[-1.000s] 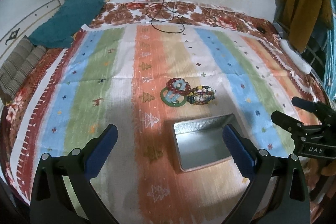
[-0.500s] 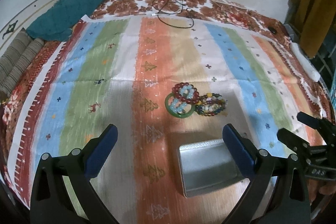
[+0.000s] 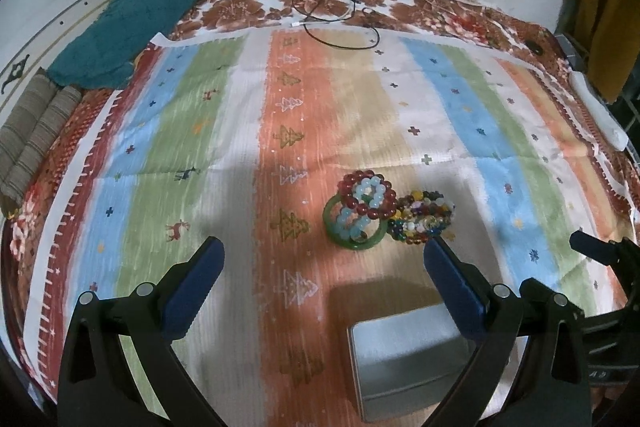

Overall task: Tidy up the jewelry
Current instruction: 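Lower both open tools over the bracelet pile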

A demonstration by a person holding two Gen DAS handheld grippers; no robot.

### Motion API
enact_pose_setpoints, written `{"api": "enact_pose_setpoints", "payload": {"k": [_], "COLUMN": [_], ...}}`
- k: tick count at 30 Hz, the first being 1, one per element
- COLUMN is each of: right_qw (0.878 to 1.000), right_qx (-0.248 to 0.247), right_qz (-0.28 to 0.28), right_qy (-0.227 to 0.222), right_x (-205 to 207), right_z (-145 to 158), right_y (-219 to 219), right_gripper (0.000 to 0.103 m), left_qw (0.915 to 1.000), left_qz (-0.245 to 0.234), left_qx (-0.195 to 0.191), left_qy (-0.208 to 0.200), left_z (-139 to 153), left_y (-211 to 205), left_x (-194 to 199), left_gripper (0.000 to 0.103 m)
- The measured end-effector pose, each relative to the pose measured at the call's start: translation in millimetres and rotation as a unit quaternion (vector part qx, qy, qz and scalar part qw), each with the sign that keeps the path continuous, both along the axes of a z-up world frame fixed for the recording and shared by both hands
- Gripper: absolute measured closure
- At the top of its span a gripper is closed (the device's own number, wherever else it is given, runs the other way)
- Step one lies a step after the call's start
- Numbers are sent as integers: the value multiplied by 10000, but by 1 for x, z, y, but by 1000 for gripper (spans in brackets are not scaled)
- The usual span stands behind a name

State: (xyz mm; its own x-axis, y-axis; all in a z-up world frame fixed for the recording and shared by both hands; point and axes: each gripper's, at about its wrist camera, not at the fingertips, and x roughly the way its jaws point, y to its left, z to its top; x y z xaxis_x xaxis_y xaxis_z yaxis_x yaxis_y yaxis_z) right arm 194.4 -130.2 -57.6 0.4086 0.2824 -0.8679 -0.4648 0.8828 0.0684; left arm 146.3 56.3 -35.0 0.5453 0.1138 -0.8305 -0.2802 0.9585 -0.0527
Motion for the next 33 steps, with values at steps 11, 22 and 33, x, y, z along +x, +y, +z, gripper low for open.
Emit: {"api": "enact_pose_setpoints", "payload": {"k": [11,22,33], "right_qw": [9997,9984,9963], "right_qx": [-200,-325,-267], "right_qz": [-73,-141,-250], "right_qy": [156,451,780], "right_x": [16,37,56], "right_z": [-15,-37,-57], "right_y": [11,25,37], "right_gripper": [5,12,17], "left_qw": [9998,9976,9954], "left_qz": [3,100,-102], "left_qx": [46,-401,-545], "left_qy": [218,551,784], "left_z": [-14,-51,-77], "left_y": [6,25,24], "left_x": [28,60,86], "left_gripper": [6,11,23]}}
